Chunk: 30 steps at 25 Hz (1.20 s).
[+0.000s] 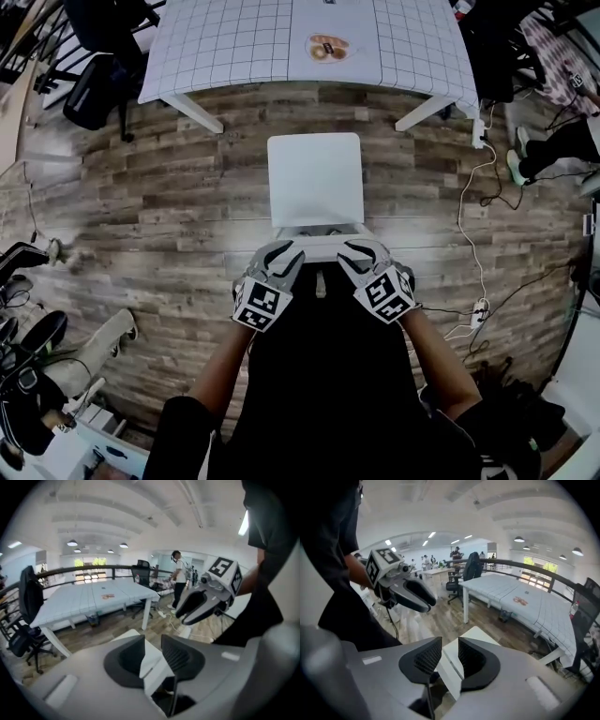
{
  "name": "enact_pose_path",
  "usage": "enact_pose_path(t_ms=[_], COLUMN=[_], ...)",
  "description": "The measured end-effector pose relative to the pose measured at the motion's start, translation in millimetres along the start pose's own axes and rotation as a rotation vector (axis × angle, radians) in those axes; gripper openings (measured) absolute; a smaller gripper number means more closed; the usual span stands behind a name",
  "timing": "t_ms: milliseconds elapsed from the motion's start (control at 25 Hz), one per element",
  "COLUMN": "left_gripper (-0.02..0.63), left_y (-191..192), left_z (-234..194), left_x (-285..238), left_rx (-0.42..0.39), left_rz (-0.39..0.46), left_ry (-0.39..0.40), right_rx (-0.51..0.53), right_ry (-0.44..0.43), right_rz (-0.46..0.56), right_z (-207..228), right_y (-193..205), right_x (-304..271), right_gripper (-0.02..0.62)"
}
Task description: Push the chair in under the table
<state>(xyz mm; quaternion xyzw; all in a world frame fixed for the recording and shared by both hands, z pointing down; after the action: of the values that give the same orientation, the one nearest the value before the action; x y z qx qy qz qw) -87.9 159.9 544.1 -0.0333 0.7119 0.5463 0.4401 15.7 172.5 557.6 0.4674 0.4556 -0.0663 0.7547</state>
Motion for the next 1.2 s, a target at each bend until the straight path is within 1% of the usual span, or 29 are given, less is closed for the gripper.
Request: enact_pose_path(t_ms=[40,120,160,200,320,360,400,440,520,560,600,640,720,800,920,1080,1200], left_gripper=[0.112,0.117,0.141,0.163,0.182,0.184,0.186,0.186,0.184,0.176,0.159,0.158,0.156,0.165,0.188,0.194,0.195], left_y=[8,24,32,39,59,64,68,70,71,70,70,70,71,72,77,85,90], left_z=[5,13,17,20,31,35,39,42,45,47,48,49,50,55,63,70,74], left_x=[-6,-15,-20,-25,-42,-48,-54,-60,-68,-70,-71,-72,-71,-69,-68,-75,-79], left_rx=[-0.01,-0.041,-0.063,-0.091,-0.201,-0.238,-0.271,-0.3,-0.348,-0.364,-0.372,-0.369,-0.337,-0.302,-0.296,-0.346,-0.358], left_rz=[-0.033,-0.091,-0.122,-0.153,-0.234,-0.255,-0.269,-0.275,-0.28,-0.287,-0.297,-0.306,-0.32,-0.329,-0.357,-0.404,-0.423], left_ry=[0.04,0.087,0.106,0.123,0.164,0.172,0.175,0.172,0.166,0.171,0.177,0.185,0.208,0.249,0.29,0.307,0.322], right_rx=[0.045,0.132,0.169,0.202,0.283,0.293,0.289,0.276,0.254,0.263,0.286,0.314,0.359,0.388,0.421,0.441,0.452], right_ry=[-0.016,-0.044,-0.057,-0.068,-0.093,-0.105,-0.119,-0.131,-0.154,-0.169,-0.187,-0.208,-0.249,-0.262,-0.246,-0.209,-0.202], right_rz=[-0.044,-0.127,-0.165,-0.201,-0.27,-0.28,-0.285,-0.29,-0.304,-0.317,-0.336,-0.357,-0.391,-0.405,-0.424,-0.446,-0.462], right_z=[-2,-7,-9,-10,-12,-13,-12,-10,-6,-5,-6,-9,-17,-26,-34,-34,-31], right_y=[10,30,40,48,68,71,73,73,72,72,74,78,86,90,96,105,106], right_x=[-8,-22,-30,-37,-57,-61,-63,-63,-62,-61,-59,-58,-55,-57,-67,-83,-90], right_gripper=[0.115,0.135,0.147,0.153,0.167,0.172,0.167,0.178,0.207,0.206,0.206,0.206,0.207,0.207,0.207,0.207,0.207])
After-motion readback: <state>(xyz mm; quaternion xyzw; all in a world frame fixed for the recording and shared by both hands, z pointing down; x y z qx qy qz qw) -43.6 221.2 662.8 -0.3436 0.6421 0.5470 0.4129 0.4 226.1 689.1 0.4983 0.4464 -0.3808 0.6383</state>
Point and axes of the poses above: the fingertips, and each gripper's own axes: x backward along the fingers, z to its right, y out of its underside, the point moved 1 cm from there along x, backward along the fingers, and after that the axes turned 7 degrees about -x, right-handed, at the moved point
